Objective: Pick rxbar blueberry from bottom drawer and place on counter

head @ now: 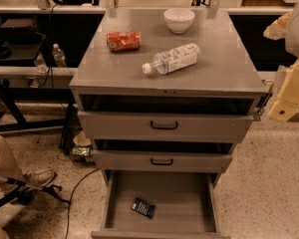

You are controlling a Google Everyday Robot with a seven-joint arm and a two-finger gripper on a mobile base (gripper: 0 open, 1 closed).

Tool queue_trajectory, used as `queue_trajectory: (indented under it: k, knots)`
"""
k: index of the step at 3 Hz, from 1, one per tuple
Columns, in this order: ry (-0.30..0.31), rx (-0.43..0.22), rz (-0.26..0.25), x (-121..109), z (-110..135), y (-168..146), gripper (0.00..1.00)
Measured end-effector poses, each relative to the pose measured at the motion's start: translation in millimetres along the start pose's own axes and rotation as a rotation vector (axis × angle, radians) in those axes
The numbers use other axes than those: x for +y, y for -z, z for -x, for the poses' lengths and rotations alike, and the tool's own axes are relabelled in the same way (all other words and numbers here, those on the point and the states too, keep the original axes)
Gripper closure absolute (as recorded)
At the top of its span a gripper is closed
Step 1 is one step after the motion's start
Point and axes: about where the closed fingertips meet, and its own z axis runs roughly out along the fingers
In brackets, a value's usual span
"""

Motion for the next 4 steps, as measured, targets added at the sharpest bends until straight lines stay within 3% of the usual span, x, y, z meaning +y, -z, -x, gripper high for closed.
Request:
queue_trajectory:
  k: [1,2,3,4]
  knots:
    - [0.0,-0.001,-0.001,0.2,0.1,0.0,0.0]
    - [-0.036,-0.025,0.048,16.2,-9.6,-31.3,0.0]
    - [-0.093,-0.069,0.114,44.2,-20.4,-82.8,0.0]
    - [-0.188,-0.149,0.169,76.7,-35.8,-151.1,0.0]
